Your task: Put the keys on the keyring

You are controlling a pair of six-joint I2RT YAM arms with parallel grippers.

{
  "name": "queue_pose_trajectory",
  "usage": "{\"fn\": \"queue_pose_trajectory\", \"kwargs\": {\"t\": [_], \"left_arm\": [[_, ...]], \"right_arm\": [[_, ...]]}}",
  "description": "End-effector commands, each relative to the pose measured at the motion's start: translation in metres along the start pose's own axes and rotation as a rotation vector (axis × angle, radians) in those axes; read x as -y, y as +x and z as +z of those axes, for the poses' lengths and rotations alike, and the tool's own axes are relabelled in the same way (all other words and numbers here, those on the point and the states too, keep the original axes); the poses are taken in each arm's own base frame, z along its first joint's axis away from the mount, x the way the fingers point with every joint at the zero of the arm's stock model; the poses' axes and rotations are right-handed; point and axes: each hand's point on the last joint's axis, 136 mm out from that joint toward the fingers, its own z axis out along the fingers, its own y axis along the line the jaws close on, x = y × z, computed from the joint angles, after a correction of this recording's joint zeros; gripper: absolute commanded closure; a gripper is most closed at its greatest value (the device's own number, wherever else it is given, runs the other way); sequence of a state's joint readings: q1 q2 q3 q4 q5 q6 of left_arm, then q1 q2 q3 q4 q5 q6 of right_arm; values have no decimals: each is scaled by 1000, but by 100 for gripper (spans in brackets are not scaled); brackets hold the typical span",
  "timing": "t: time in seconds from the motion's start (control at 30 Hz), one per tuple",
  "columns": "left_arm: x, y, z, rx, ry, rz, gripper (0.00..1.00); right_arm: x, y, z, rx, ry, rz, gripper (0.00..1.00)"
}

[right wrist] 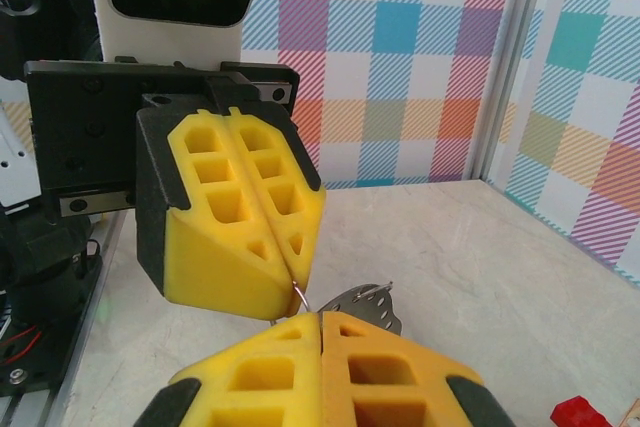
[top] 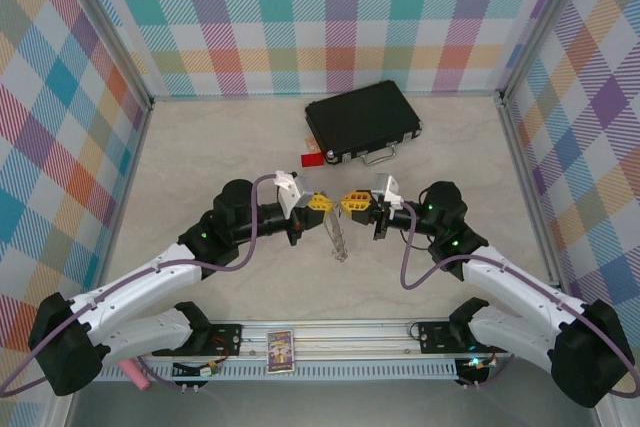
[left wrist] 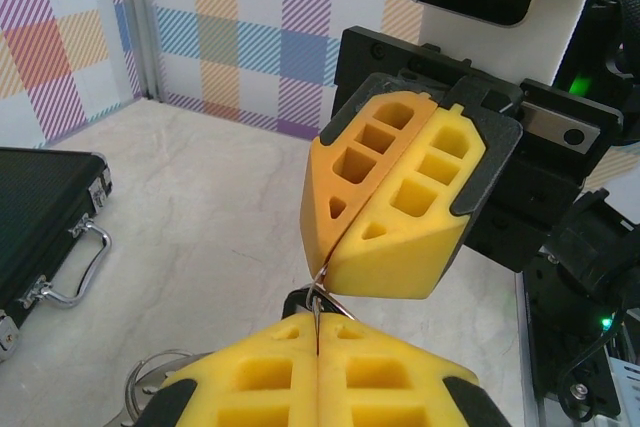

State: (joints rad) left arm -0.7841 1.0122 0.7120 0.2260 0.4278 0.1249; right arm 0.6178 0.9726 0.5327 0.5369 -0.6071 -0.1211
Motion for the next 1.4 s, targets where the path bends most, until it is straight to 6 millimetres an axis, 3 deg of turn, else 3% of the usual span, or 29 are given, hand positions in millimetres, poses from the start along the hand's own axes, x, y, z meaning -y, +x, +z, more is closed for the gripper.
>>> {"fn": "queue_pose_trajectory", "kwargs": {"t": [0.0,0.63,1.37], "left_arm": [[7,-20,-3,50,18,34,100],[3,-22,-5,58,-10,28,100],[3,-23,-4,58,-8,14,100]], "right_arm": [[-7,-13,2,28,-40,-50,100],[-2,-9,1,17,9,-59,100],[-14,-1,7,-16,-49,-62,100]]}}
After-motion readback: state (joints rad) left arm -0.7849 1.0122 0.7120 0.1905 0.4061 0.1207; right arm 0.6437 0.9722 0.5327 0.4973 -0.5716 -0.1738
